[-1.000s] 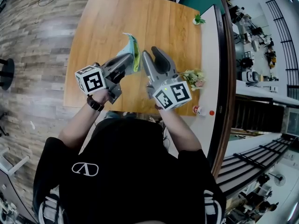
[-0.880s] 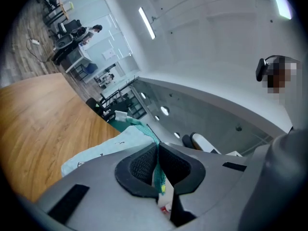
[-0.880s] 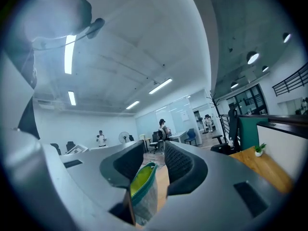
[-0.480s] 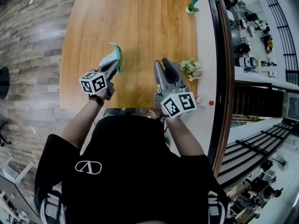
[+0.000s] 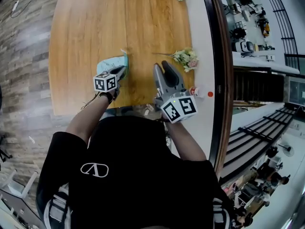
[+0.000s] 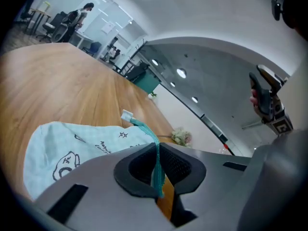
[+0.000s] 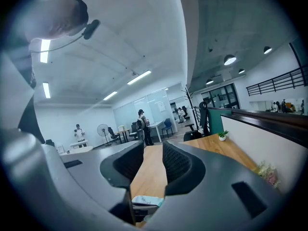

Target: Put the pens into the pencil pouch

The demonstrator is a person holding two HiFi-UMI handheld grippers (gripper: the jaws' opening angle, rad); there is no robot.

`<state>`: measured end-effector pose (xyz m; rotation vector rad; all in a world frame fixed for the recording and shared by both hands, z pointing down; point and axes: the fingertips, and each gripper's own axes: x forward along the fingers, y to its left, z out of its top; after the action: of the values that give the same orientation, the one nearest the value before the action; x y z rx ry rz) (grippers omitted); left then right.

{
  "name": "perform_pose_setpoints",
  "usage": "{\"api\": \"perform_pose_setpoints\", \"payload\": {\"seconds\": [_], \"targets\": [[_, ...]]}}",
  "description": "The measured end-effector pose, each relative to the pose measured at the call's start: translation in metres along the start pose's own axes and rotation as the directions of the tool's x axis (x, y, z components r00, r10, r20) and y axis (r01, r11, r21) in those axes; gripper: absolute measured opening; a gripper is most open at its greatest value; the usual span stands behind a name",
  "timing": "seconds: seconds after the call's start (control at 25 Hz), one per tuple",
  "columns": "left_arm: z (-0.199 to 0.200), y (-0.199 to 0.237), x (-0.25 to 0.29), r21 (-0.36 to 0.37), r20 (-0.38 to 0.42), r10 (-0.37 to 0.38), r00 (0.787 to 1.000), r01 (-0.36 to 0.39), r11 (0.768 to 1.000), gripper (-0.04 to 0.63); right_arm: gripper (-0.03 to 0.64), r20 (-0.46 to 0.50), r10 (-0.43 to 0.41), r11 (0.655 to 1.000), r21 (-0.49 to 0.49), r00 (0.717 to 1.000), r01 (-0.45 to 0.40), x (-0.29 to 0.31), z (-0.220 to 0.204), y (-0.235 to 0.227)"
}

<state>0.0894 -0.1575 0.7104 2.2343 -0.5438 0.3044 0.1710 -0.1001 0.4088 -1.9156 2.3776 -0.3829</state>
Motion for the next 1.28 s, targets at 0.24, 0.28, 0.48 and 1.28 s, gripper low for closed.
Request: {"api": "perform_pose_setpoints", "payload": {"seconds": [0.24,0.28,0.48,1.28], "targets": [[-0.036,0.003,0.021,0.0,-0.094,-0.024,0.995,0.024,1.0,0.116,0.121,-0.021,-0.011,1.0,-0.007,1.0,0.011,-0.004,-0.007,-0.005],[-0.038,0.001,0.02,0.0,-0.1,-0.031,0.995,0.031,1.0,0.13,0.123,-0.022,-0.012,1.0,-0.006,1.0,0.012,-0.005,-0.008,-0.005],[-0.002,-0.029,-0.008,0.037,0.011,-0.087,0.996,0.087,0.996,0.127,0.121,-0.022,0.005,1.0,-0.024,1.0,-0.006,-0.004,-0.01,-0.003],[0.205,-0.186,-0.239,0.548,0.545,-0.167,0.822,-0.198,0.813,0.005,-0.002,0.022,0.172,0.967,-0.197,0.985,-0.165,0.032,-0.009,0.069]]}}
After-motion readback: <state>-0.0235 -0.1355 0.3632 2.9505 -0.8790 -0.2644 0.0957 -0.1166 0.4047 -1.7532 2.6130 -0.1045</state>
